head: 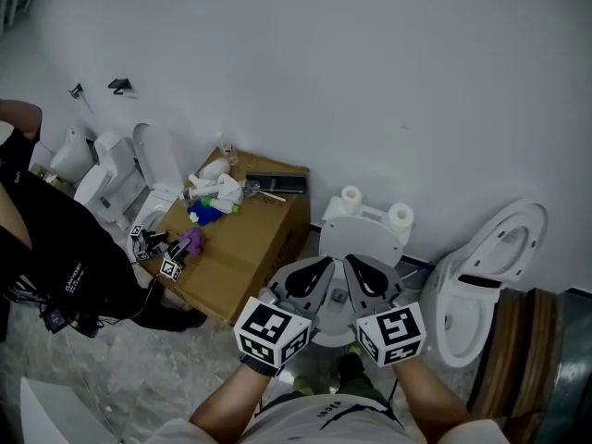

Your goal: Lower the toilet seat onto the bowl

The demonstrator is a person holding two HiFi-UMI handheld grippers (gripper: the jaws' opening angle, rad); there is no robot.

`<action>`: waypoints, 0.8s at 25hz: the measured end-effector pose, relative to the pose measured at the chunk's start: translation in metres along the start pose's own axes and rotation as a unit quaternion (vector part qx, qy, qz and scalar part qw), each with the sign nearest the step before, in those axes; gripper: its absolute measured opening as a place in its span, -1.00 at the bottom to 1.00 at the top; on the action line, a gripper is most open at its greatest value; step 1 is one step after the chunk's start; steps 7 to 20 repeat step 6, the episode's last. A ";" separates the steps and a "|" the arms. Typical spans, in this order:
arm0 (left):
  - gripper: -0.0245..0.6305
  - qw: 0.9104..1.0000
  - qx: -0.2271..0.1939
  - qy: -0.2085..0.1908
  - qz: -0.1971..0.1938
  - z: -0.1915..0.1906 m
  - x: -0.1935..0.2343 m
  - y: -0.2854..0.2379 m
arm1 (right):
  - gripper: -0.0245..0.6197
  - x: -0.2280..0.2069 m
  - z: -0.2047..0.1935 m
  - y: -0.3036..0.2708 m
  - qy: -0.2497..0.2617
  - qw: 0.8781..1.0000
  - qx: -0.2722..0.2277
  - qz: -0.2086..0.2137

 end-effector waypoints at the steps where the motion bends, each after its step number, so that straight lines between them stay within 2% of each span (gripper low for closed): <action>1: -0.90 1.000 0.000 0.000 0.000 0.000 0.000 0.000 | -0.88 0.000 0.000 0.000 0.000 1.000 0.001 0.000; 20: -0.90 1.000 0.002 -0.002 0.001 -0.001 0.003 -0.006 | -0.88 -0.004 -0.002 -0.003 0.002 1.000 0.002 -0.001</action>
Point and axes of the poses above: the fingertips, and each gripper's own axes: y backward along the fingers, x to its left, z out of its top, the point moved 3 cm from there along y, backward along the fingers, and after that the axes turned 12 degrees about y, right-handed, at the moved point
